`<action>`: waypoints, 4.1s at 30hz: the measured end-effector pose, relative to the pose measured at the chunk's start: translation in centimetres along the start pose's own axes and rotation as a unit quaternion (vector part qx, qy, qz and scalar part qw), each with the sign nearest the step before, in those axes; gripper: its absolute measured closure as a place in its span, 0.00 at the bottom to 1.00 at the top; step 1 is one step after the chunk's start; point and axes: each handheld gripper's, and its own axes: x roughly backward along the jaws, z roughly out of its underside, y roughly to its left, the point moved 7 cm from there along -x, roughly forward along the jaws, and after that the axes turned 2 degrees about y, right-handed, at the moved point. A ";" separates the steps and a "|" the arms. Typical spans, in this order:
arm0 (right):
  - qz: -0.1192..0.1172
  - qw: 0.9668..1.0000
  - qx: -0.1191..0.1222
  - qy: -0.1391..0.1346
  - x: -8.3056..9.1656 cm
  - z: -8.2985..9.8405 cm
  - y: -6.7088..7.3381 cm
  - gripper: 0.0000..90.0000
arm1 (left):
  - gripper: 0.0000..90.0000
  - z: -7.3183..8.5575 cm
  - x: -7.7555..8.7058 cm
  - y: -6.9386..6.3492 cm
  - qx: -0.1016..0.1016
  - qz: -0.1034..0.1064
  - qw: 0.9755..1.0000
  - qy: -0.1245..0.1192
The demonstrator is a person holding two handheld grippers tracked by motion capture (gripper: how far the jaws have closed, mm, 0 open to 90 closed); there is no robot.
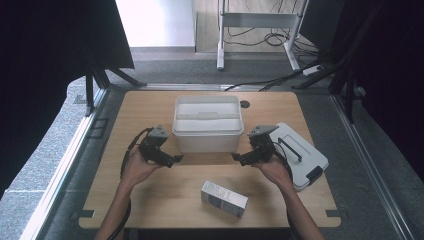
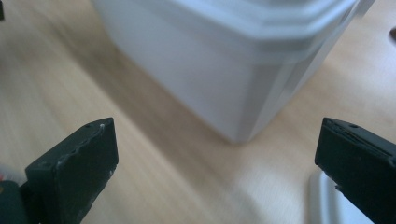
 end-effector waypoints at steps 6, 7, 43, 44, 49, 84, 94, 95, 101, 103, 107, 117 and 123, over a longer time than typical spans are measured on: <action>-0.007 1.000 -0.003 -0.025 -1.1 -1.9 -1.1 0.00 | 0.00 -2.0 -1.0 1.3 -0.005 0.001 1.000 -0.009; -0.008 1.000 -0.003 -0.029 -1.3 -2.0 -1.2 0.00 | 0.00 -2.2 -1.3 1.4 -0.005 -0.002 1.000 -0.007; -0.050 0.998 0.012 -0.041 1.2 1.2 3.4 0.12 | 0.00 1.0 0.1 -4.1 -0.011 0.015 1.000 -0.011; -0.050 0.998 0.012 -0.042 1.4 1.4 3.6 0.12 | 0.00 1.2 0.2 -4.3 -0.011 0.015 1.000 -0.010; -0.053 0.998 0.013 -0.044 2.1 2.1 4.7 0.12 | 0.00 1.8 0.8 -5.5 -0.013 0.017 1.000 -0.010; 0.038 0.997 -0.006 0.062 1.7 12.0 2.1 0.00 | 0.00 3.3 6.2 -0.8 -0.071 0.033 0.996 0.052; 0.044 0.998 -0.003 0.043 1.6 12.2 2.0 0.00 | 0.04 -1.0 8.3 0.3 -0.122 0.040 0.990 0.058; 0.044 0.998 -0.003 0.044 1.6 12.3 2.0 0.00 | 0.06 -1.4 8.4 0.3 -0.130 0.040 0.989 0.061; 0.043 0.998 -0.004 0.044 1.7 12.3 2.0 0.00 | 0.17 -4.4 8.3 -0.1 -0.165 0.049 0.982 0.074; 0.043 0.998 -0.004 0.043 1.6 12.3 2.0 0.00 | 0.19 -5.6 8.0 -0.5 -0.176 0.057 0.980 0.074; 0.043 0.998 -0.004 0.043 1.6 12.3 2.0 0.00 | 0.25 -7.5 6.8 -1.3 -0.206 0.069 0.972 0.086; 0.043 0.998 -0.003 0.043 1.6 12.3 2.0 0.00 | 0.41 -10.7 1.7 -3.3 -0.239 0.108 0.958 0.112; 0.043 0.998 -0.003 0.043 1.6 12.3 2.0 0.00 | 0.58 -11.8 -0.4 -4.3 -0.258 0.125 0.949 0.130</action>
